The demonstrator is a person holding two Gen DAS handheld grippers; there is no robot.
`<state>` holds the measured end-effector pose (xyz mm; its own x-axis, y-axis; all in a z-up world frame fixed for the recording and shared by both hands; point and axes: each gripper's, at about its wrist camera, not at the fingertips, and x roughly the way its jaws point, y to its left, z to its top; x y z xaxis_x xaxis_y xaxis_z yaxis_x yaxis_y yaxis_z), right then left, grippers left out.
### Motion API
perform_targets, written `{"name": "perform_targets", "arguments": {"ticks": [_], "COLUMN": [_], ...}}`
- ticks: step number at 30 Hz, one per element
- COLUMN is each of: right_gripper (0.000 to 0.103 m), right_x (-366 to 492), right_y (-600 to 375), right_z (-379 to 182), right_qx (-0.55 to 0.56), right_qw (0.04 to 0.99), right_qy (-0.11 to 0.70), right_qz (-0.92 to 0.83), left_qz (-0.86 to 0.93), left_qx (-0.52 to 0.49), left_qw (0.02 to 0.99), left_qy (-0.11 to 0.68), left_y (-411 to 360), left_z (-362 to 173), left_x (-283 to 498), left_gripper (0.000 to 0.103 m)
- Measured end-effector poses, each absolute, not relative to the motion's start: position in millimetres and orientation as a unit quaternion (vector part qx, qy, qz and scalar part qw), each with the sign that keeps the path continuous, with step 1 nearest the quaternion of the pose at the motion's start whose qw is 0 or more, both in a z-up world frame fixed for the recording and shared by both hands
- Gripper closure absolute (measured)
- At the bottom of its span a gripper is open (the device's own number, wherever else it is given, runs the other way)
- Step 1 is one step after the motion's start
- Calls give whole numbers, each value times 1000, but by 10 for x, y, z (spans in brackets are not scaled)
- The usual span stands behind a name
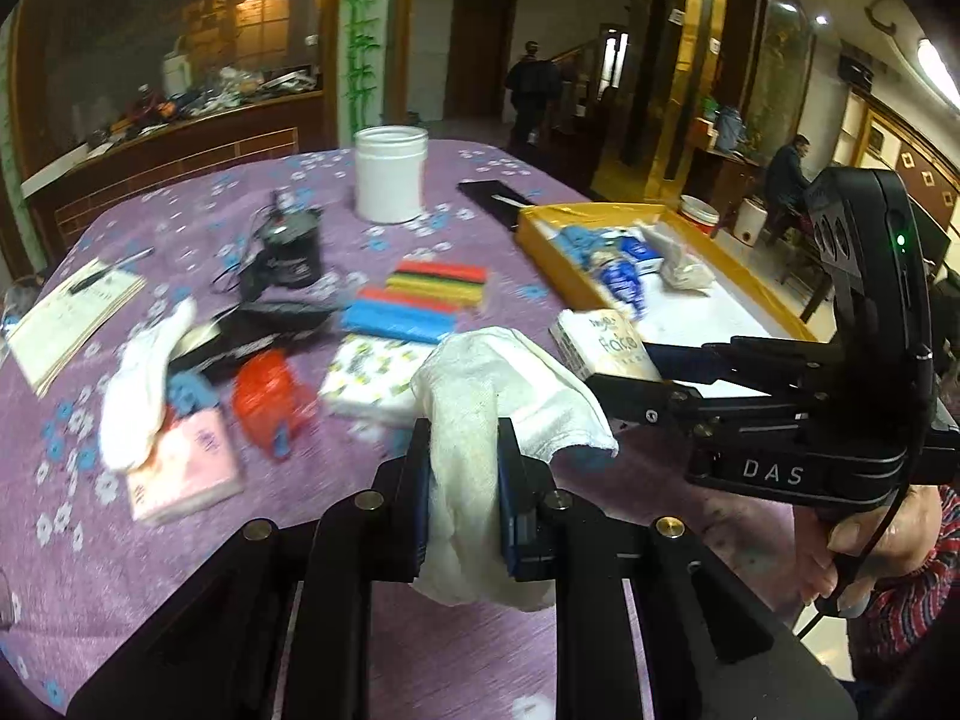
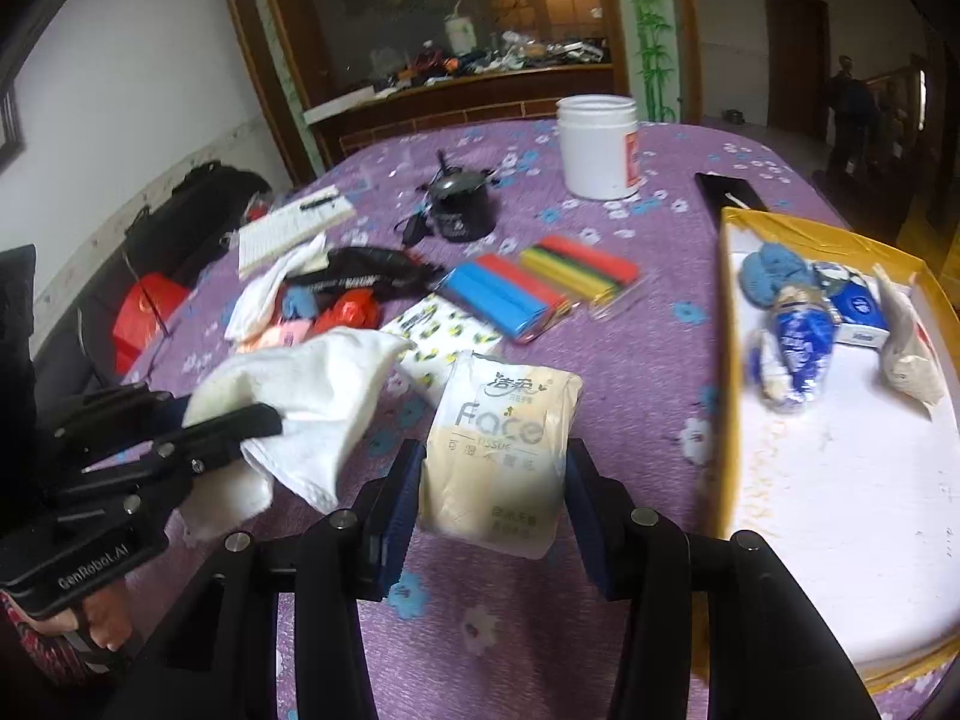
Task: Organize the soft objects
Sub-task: 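Lift the white cloth with the left gripper while the right grasps the Face tissue pack, then carry the white cloth and Face pack into the white box and release both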
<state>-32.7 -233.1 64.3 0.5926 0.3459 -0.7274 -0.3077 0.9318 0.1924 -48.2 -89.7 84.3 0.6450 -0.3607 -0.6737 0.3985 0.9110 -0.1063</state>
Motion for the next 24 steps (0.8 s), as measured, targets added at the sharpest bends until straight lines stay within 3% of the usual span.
{"name": "perform_targets", "arguments": {"ticks": [11,24], "right_gripper": [55,55], "right_x": [-305,-154], "right_y": [-3458,-4333], "right_z": [804,665], "right_qx": [100,110], "right_qw": [912,904], "right_qy": [384,412], "right_qz": [105,23], "left_qz": [-268,-295], "left_qx": [60,94], "left_qw": [888,858], "left_qy": [368,410], "left_y": [-1807,-2792], "left_z": [964,661], "left_x": [-317,42], "left_gripper": [88,88]}}
